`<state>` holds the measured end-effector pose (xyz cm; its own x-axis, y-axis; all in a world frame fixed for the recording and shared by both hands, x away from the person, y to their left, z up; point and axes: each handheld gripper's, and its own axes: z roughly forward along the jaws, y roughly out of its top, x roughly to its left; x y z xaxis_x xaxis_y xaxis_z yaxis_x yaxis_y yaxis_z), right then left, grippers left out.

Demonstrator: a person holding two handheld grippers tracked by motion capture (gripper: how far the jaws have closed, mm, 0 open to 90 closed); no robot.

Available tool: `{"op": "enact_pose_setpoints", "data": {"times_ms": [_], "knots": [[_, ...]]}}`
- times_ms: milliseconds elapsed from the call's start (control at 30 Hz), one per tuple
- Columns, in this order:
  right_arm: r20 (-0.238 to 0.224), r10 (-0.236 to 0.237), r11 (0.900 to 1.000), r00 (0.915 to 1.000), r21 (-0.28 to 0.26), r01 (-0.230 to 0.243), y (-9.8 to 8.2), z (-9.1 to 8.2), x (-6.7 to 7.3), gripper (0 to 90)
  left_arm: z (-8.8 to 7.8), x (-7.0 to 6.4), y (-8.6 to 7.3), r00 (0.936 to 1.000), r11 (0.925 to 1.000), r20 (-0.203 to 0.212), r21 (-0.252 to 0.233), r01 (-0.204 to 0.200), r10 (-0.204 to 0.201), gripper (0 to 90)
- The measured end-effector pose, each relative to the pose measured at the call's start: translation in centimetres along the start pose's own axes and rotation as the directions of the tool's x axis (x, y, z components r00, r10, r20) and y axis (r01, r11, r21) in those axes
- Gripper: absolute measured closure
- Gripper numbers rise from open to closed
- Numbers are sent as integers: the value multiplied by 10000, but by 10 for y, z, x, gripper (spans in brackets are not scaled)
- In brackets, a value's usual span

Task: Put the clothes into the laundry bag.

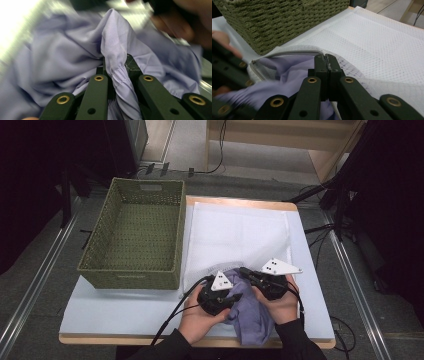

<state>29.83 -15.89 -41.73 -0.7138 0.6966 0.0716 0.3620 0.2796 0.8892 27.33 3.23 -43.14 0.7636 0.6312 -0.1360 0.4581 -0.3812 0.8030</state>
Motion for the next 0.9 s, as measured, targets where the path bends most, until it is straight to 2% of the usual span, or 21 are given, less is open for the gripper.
{"op": "enact_pose_setpoints", "data": {"times_ms": [33, 67, 133, 167, 200, 267, 300, 367, 433, 533, 567, 633, 667, 733, 800, 900], "knots": [[-10, 8, 10000, 10000, -34, -8, 0, 0, 1, 900, 3, 2, 1, 9996, 10000, -289, -17, -4, 4, 838], [-6, 18, 10000, 10000, -51, -18, 1, -1, 1, 900, 10, 6, 0, 9966, 9995, -781, -213, 249, -265, 836], [10, 42, 10000, 10000, -63, -42, 1, -2, 0, 900, 20, 13, -2, 9912, 9983, -1191, -137, 569, -581, 819], [33, 33, 10000, 10000, -68, -33, 0, -2, 0, 900, 27, 16, -4, 9912, 9969, -1087, 123, 774, -757, 801], [33, 78, 10000, 10000, -53, -77, -1, -2, -1, 900, 33, 17, -7, 9921, 9957, -994, 446, 816, -769, 760], [22, 110, 9999, 9999, -14, -110, -3, -1, -2, 900, 36, 14, -9, 9958, 9963, -717, 612, 611, -566, 628], [45, 145, 9999, 9999, 61, -145, -4, 0, -2, 900, 33, 13, -8, 9977, 9967, -468, 628, 510, -481, 534], [-4, 184, 9998, 9998, 102, -184, -7, 3, -4, 900, 22, 14, -6, 9998, 9970, 19, 752, 205, -207, 414], [-108, 390, 9992, 9992, 125, -389, -8, 5, -7, 900, 13, 16, -7, 9989, 9943, 464, 1063, -84, 34, 300], [-158, 407, 9991, 9990, 149, -405, -8, 8, -4, 900, -1, 18, -13, 9960, 9909, 875, 1313, -311, 196, 252], [-195, 402, 9990, 9990, 192, -398, -8, 8, -3, 900, -5, 20, -16, 9952, 9889, 958, 1446, -353, 215, 251], [-201, 340, 9992, 9992, 216, -335, -8, 8, -1, 900, -6, 22, -22, 9939, 9850, 1106, 1718, -171, -20, 261], [-213, 352, 9991, 9992, 225, -347, -8, 8, -1, 900, -4, 21, -24, 9930, 9800, 1183, 1977, -240, 5, 277], [-308, 516, 9984, 9982, 245, -509, -9, 8, -3, 900, 4, 19, -27, 9933, 9747, 1157, 2217, -285, 28, 327], [-367, 638, 9977, 9973, 265, -629, -11, 9, -5, 900, 14, 16, -28, 9953, 9693, 957, 2428, -393, 163, 427], [-409, 632, 9976, 9972, 303, -620, -11, 11, -4, 900, 22, 15, -24, 9969, 9721, 740, 2305, -439, 275, 617]]}}
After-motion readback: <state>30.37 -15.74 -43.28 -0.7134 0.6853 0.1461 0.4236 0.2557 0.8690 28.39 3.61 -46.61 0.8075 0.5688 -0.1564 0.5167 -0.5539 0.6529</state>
